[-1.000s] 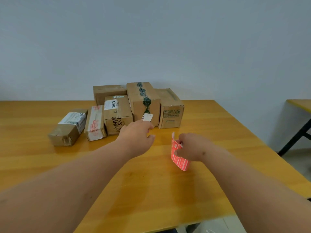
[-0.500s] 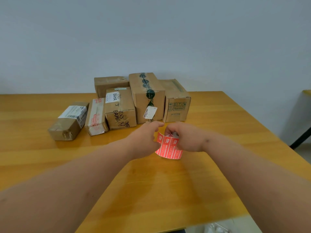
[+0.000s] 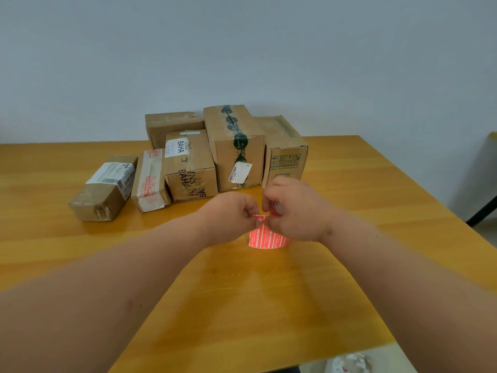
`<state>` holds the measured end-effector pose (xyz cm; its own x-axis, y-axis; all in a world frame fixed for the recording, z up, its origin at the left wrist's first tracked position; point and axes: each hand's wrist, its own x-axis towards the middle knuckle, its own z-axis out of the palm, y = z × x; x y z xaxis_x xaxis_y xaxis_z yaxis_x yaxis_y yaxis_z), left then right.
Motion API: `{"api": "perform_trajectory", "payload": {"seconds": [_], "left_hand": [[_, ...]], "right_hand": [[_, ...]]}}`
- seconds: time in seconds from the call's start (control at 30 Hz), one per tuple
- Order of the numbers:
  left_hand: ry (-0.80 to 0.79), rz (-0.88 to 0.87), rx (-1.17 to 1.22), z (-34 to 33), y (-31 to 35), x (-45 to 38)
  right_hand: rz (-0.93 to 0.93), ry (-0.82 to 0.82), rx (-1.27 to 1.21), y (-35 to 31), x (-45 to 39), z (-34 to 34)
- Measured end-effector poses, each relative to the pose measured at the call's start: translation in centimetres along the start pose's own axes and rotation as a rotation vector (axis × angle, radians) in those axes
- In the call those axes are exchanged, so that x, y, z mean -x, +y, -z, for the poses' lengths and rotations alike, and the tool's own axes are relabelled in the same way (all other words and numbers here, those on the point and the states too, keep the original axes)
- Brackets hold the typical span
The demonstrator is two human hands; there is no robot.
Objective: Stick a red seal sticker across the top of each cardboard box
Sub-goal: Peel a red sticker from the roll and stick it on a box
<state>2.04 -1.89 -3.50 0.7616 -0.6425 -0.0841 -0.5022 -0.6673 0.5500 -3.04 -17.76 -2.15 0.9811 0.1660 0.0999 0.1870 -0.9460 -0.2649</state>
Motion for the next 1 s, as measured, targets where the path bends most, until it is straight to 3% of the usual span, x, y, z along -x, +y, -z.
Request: {"api": "perform_trajectory", "payload": {"seconds": [0.47,1.0], "left_hand": [[-0.023,-0.062,-0.089,0.4,0.7,0.3],[-0.045,0.003,0.066,-0.1,0.8,0.5]], "right_hand": [[0.006,-0.008,0.130,-0.3,0.7,0.2],[0.062,0.096,0.058,-0.2,1.2,-0.5]]}}
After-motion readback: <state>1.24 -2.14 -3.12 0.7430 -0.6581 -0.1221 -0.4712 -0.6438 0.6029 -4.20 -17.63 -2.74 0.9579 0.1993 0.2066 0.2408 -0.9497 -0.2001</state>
